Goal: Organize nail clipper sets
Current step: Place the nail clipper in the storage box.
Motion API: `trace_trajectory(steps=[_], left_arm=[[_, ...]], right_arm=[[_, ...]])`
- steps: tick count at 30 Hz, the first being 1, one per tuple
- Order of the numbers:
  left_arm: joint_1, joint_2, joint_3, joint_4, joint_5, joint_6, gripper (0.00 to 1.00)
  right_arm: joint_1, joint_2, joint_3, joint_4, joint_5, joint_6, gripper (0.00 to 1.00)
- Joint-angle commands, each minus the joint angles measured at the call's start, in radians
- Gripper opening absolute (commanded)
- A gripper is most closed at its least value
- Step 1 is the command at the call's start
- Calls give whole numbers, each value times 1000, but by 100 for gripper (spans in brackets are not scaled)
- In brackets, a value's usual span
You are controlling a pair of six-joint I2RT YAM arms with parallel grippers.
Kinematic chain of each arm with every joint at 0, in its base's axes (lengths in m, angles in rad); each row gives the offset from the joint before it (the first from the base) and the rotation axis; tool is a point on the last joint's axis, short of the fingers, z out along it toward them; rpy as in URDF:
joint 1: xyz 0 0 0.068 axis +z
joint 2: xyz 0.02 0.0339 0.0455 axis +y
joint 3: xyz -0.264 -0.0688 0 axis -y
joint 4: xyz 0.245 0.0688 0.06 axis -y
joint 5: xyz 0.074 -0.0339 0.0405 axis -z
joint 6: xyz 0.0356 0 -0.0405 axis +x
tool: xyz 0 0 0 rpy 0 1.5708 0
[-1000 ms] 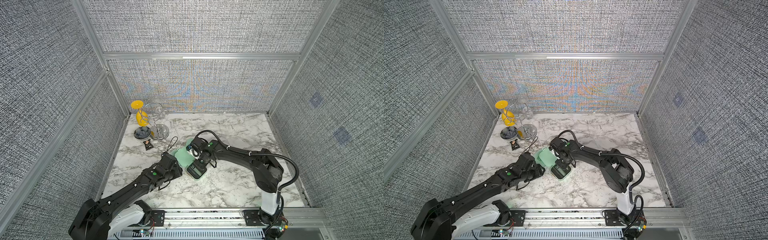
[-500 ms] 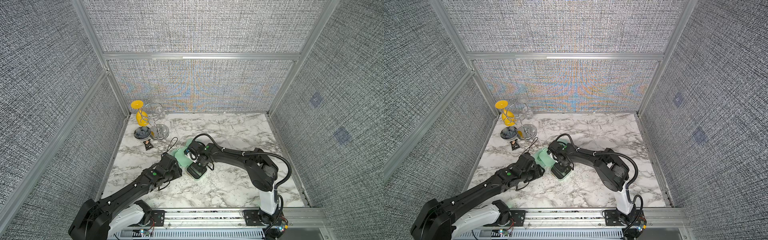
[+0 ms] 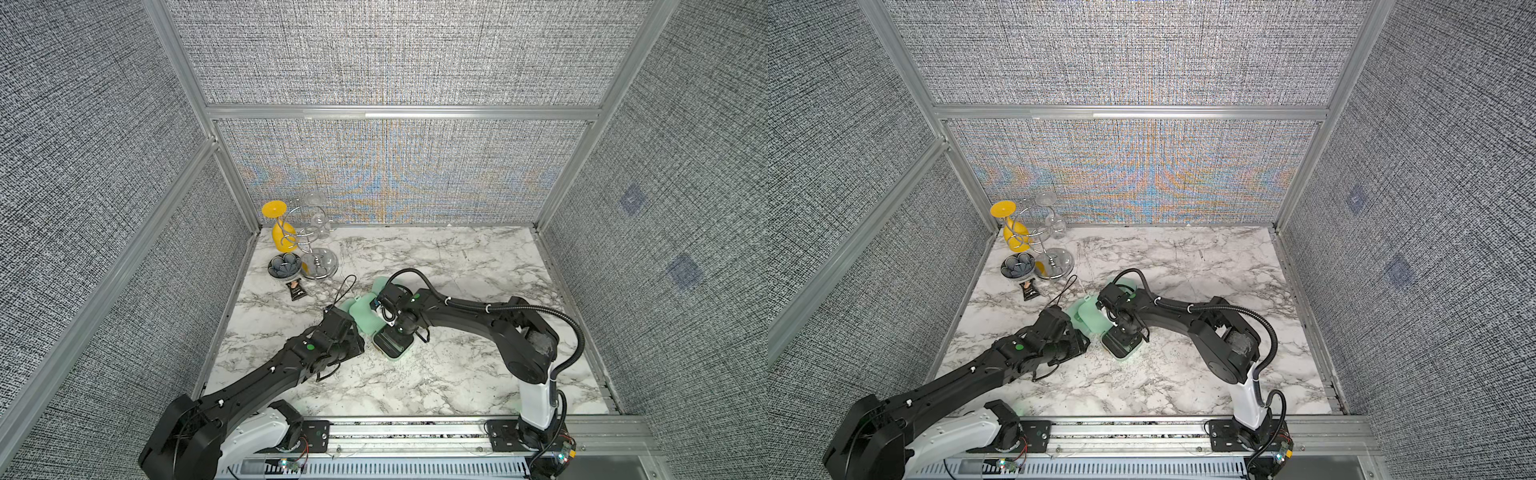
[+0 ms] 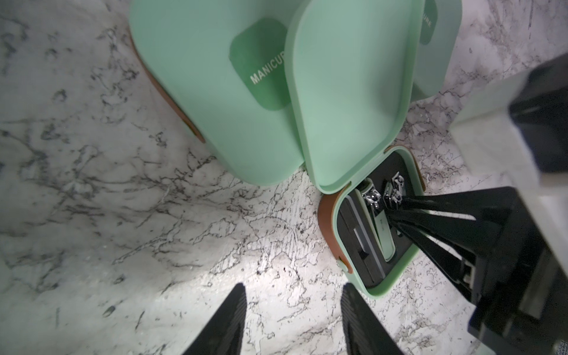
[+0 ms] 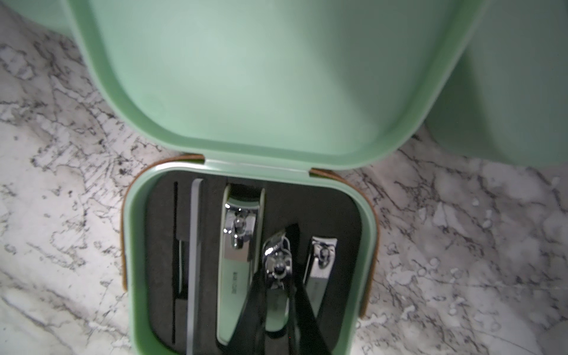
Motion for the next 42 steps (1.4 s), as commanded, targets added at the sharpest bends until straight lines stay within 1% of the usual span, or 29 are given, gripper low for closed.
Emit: trace_trajectory(steps=[1, 18, 24, 26, 29, 37, 42], left_arm=[[-1, 1, 5, 14, -9, 7, 52], [-1, 8, 9, 17, -6, 10, 52], [0, 9, 8, 17, -7, 10, 52], [0, 9, 8, 17, -7, 10, 52], [0, 9, 8, 18, -6, 10, 52], [-1, 7, 8, 17, -6, 10, 52], [0, 7, 6, 18, -6, 10, 52]], right_arm=[[2, -6, -6, -21, 11, 9, 3], [1, 65, 24, -53, 33, 18, 3], [2, 70, 34, -66, 42, 15, 4], [2, 67, 37, -72, 44, 13, 6], [2, 60, 43, -77, 44, 13, 12], [2, 49, 57, -89, 47, 9, 17], [2, 49, 58, -90, 47, 10, 18]])
